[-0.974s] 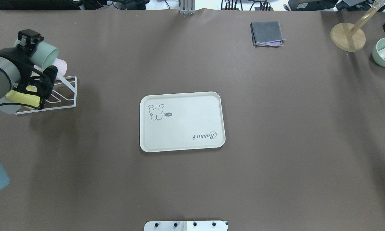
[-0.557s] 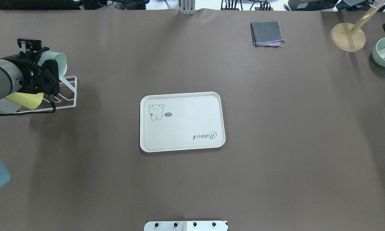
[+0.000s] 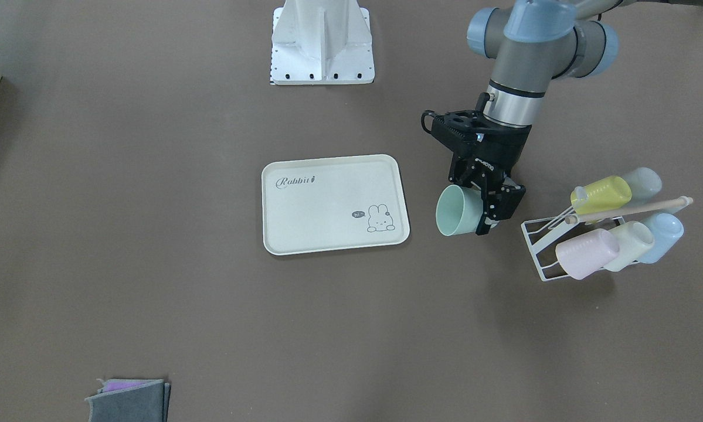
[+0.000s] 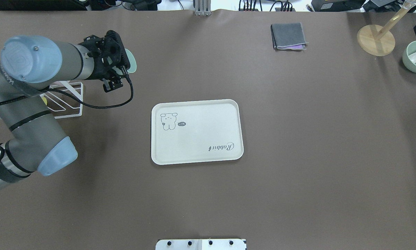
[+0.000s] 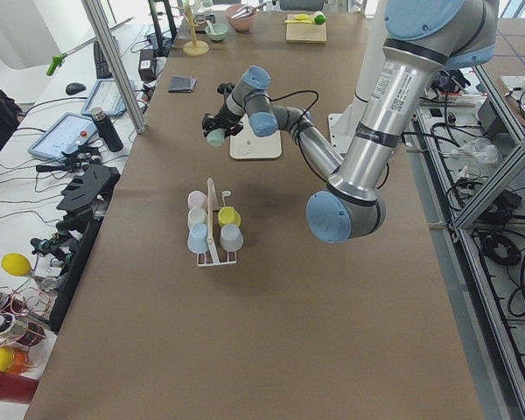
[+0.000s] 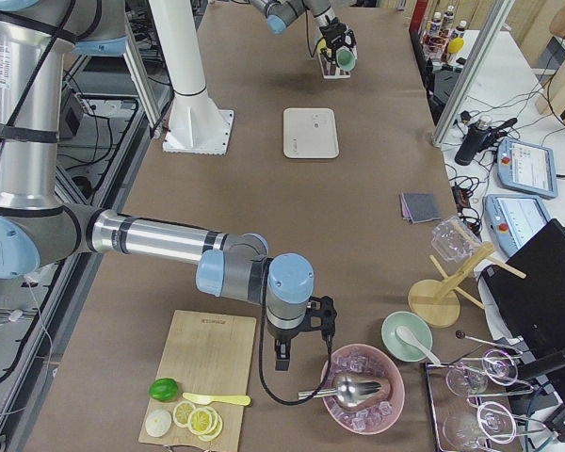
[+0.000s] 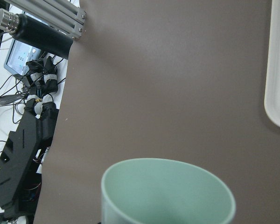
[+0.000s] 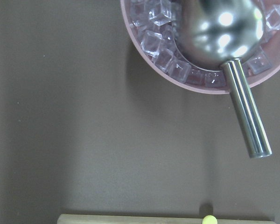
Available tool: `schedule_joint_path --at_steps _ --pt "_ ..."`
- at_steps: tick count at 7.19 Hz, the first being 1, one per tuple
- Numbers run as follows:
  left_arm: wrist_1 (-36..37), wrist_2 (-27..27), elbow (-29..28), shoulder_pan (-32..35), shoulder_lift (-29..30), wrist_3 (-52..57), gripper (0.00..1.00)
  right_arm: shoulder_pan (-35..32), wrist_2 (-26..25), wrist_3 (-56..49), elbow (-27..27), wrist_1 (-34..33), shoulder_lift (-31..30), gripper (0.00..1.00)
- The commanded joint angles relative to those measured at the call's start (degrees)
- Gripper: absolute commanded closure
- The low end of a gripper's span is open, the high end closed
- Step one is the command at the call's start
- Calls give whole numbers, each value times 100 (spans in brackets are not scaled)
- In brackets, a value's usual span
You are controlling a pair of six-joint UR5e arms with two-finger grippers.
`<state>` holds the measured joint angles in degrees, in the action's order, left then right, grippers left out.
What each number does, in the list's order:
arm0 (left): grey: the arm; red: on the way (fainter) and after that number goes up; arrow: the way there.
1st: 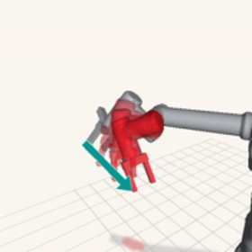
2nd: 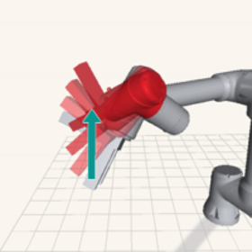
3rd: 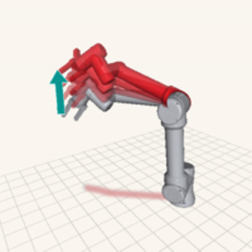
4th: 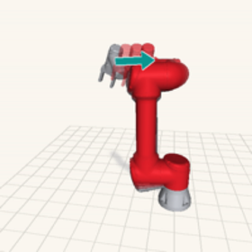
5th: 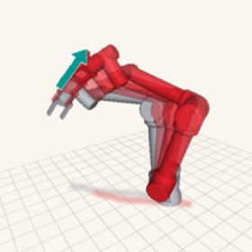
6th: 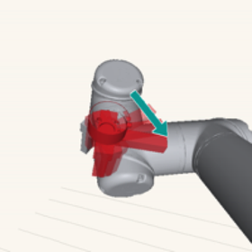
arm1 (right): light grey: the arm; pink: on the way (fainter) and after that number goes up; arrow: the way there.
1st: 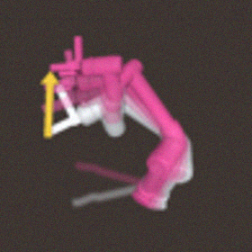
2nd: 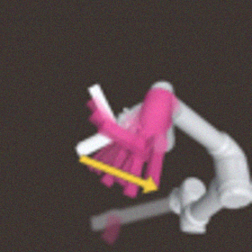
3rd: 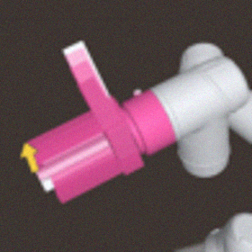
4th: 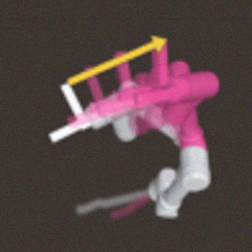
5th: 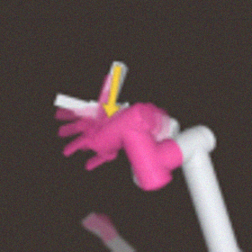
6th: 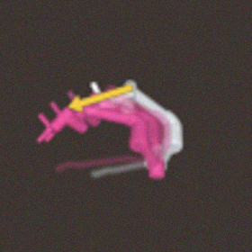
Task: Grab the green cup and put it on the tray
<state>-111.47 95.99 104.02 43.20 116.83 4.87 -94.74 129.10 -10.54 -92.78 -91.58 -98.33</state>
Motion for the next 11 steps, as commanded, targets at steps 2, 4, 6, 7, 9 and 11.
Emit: schedule_joint_path --at_steps 2,4,6,7,9,11 --pt "-1333 412 -730 -65 411 -1529 100 -1 19 26 58 9 68 0" --pt "-3356 386 -1837 -459 524 -2398 100 -1 45 410 23 0 103 0" --pt "-4266 333 -2306 -698 770 -2875 100 8 89 825 5 0 103 0" --pt "-4809 89 -2516 -916 849 -3208 100 8 89 826 14 0 103 0" --pt "-5892 -500 -3123 -1391 999 -3563 100 8 80 817 23 -9 103 0" --pt "-6053 -660 -3352 -1533 1148 -3563 100 25 63 817 40 -9 112 0"
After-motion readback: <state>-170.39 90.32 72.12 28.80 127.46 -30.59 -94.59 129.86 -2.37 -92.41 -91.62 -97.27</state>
